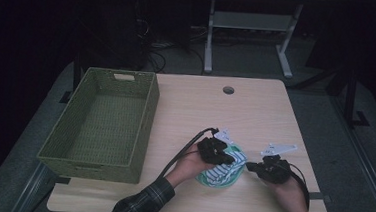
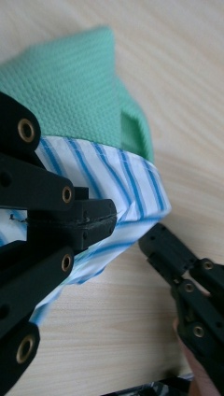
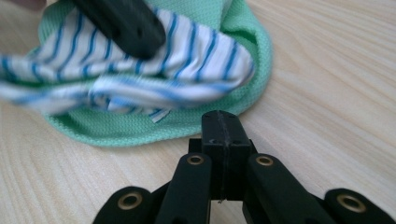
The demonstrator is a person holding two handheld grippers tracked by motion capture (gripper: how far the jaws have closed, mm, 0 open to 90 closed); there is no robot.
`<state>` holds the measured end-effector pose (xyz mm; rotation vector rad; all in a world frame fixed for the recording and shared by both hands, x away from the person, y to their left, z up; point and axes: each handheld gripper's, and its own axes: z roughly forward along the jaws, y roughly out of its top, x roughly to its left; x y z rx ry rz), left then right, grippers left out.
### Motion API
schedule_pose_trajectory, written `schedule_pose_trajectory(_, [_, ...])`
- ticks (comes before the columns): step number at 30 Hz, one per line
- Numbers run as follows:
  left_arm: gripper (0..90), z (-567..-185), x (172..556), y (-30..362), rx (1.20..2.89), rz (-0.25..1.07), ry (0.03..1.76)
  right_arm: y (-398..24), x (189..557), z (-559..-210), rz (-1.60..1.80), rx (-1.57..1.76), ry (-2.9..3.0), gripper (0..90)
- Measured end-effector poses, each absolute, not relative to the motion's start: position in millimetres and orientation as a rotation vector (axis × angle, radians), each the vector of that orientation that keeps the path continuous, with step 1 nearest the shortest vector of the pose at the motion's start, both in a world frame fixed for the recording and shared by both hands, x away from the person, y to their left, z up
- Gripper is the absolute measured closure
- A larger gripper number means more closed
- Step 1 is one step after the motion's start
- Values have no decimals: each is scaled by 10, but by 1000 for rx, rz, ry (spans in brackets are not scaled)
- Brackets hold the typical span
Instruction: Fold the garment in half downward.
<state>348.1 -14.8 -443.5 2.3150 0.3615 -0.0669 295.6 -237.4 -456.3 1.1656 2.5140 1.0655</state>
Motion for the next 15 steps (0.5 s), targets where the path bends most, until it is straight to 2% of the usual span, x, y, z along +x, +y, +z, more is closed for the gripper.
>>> schedule_pose_trajectory(8, [897,-4532,3453,-242,2354,-63,348,-2398,2960,-4553,1069,1164,2500,898])
schedule_pose_trajectory(15, [896,-4393,3457,-128,2321,-52,377,-2443,2995,-4472,1107,1153,2464,898])
